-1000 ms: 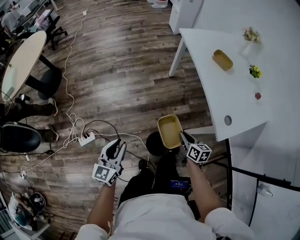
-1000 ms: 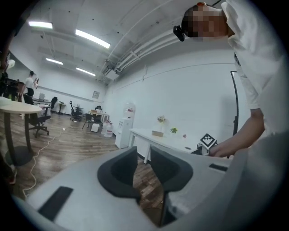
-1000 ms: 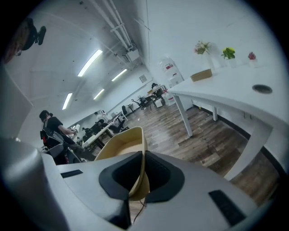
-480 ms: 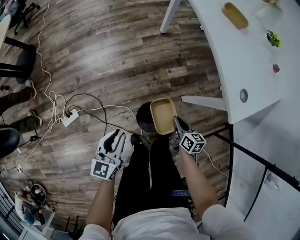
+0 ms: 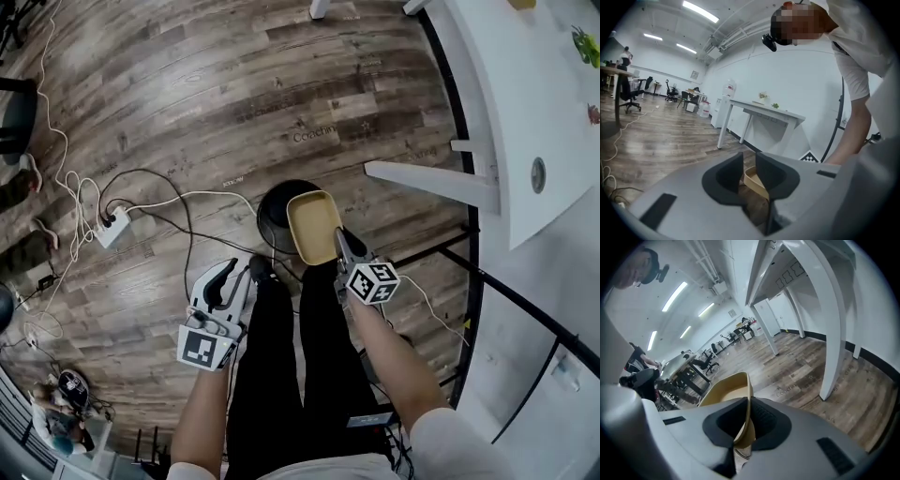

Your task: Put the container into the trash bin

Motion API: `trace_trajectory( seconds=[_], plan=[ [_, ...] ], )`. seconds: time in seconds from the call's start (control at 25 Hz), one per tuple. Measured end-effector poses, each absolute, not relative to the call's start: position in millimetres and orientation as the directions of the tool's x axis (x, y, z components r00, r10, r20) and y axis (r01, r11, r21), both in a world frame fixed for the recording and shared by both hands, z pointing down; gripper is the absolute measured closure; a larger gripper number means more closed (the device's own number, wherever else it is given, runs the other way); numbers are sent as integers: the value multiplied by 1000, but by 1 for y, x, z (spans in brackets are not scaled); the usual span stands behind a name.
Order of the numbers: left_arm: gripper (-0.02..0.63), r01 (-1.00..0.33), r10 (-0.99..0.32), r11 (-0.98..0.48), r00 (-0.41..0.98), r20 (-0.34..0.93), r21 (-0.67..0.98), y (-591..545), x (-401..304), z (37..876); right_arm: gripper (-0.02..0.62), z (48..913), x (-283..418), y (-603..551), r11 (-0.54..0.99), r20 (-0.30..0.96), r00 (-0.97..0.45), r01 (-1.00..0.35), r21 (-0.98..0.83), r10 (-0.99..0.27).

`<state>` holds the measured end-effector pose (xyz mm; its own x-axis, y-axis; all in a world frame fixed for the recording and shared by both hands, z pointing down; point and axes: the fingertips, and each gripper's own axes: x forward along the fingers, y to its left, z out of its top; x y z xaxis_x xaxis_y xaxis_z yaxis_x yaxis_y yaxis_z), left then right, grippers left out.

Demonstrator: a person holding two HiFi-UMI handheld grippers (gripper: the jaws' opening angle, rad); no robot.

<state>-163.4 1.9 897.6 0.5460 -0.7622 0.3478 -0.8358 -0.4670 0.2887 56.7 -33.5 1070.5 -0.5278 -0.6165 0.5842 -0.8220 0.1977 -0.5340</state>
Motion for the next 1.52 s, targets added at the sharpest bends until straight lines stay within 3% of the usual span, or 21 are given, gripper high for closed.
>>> trace_trajectory(
  seconds=[0.36, 0.84, 0.92, 1.0, 1.28, 1.52],
  plan=[
    [518, -827, -724, -472, 561, 402, 305, 36, -160, 973, 554, 1169, 47, -19, 190, 609, -501, -844, -502, -615],
    [518, -807, -679, -521, 589, 437, 278, 50, -165, 1014, 551, 1225, 24, -19, 258, 616, -498, -860, -441, -610],
    [518, -802, -672, -532, 594, 442, 271, 51, -164, 1014, 484, 1231, 25, -16, 248, 637, -497, -861, -443, -590],
    [518, -805, -685, -521, 593, 424, 284, 48, -164, 1009, 460, 1232, 29, -15, 234, 658, -480, -872, -431, -580],
    [518, -811, -692, -519, 584, 425, 268, 37, -167, 960, 460, 1169, 37, -14, 284, 653, -499, -865, -413, -570],
    [518, -819, -770, -512, 571, 285, 258, 3, -177, 843, 462, 1032, 27, -20, 420, 596, -568, -822, -384, -567]
  ],
)
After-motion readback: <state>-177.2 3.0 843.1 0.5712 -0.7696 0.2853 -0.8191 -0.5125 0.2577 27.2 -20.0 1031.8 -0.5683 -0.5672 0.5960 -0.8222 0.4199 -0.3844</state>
